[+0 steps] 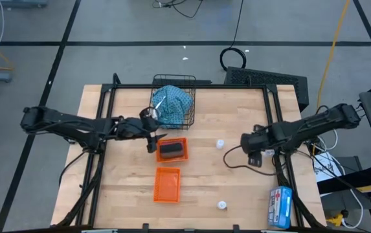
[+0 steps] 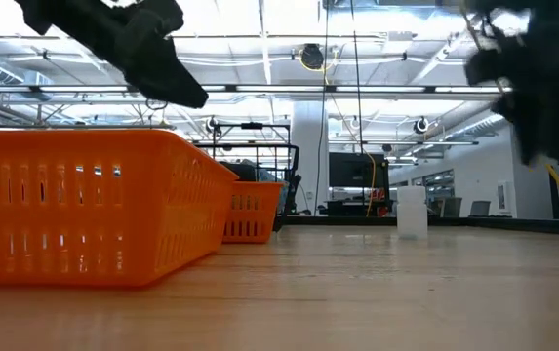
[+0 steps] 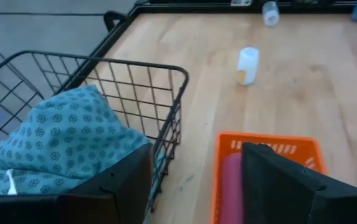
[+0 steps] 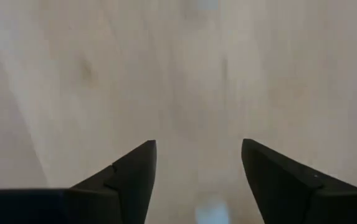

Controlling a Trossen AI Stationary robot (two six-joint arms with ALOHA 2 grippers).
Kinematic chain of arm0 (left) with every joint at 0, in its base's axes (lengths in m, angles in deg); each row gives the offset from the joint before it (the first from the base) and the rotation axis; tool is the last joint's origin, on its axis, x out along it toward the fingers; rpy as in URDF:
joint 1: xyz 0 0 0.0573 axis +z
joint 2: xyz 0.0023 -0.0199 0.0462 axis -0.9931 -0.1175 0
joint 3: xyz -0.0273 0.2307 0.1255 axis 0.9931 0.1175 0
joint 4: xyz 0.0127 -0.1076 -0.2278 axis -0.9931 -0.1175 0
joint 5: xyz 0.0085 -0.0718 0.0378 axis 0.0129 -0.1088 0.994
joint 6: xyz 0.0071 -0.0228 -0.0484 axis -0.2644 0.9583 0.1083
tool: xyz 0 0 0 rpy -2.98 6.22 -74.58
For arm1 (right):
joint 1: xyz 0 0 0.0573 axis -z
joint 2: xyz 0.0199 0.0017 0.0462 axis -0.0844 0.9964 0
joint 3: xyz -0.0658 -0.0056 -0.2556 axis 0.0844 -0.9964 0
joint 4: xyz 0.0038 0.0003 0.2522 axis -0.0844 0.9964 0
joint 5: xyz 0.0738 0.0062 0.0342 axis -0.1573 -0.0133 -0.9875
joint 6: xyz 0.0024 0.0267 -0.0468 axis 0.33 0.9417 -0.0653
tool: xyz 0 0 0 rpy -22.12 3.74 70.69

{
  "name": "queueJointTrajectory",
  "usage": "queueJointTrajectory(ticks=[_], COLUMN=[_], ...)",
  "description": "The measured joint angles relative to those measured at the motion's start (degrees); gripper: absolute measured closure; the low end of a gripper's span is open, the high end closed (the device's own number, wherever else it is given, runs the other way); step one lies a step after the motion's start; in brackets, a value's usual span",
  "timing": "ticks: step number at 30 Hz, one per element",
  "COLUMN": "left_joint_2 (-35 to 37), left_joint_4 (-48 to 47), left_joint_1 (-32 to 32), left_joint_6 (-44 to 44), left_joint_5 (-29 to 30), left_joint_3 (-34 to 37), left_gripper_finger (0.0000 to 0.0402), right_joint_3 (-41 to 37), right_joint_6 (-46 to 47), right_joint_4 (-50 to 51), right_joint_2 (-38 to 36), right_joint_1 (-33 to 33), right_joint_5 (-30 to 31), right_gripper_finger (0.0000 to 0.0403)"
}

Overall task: Pick & Place Medicine items
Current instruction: Move the right white medicine bottle to the middle of the table

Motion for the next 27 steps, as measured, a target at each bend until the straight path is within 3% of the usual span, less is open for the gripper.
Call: queueJointTrajectory(ticks=[4, 19, 27], left_joint_2=[-1.9, -6.7, -6.9], left_joint_4=[1.8, 5.0, 4.7], left_joint_1=[1.4, 2.7, 2.7], left_joint_6=[0.3, 0.2, 0.3], left_joint_5=[-0.1, -0.8, -0.8], left_joint_3=[0.0, 0.0, 0.0], left_gripper_finger=[0.0153, 0.0153, 0.0153], right_joint_3=[-2.9, -12.7, -12.7], right_joint_6=[3.2, 2.4, 2.5], right_joint_4=[6.6, 1.8, 1.4], right_joint_2=[4.0, 10.5, 15.1], right_joint_1=[0.0, 0.3, 0.3], right_joint_5=[-6.1, -6.0, -7.5], right_gripper_finger=[0.0178, 0.0188, 0.0232])
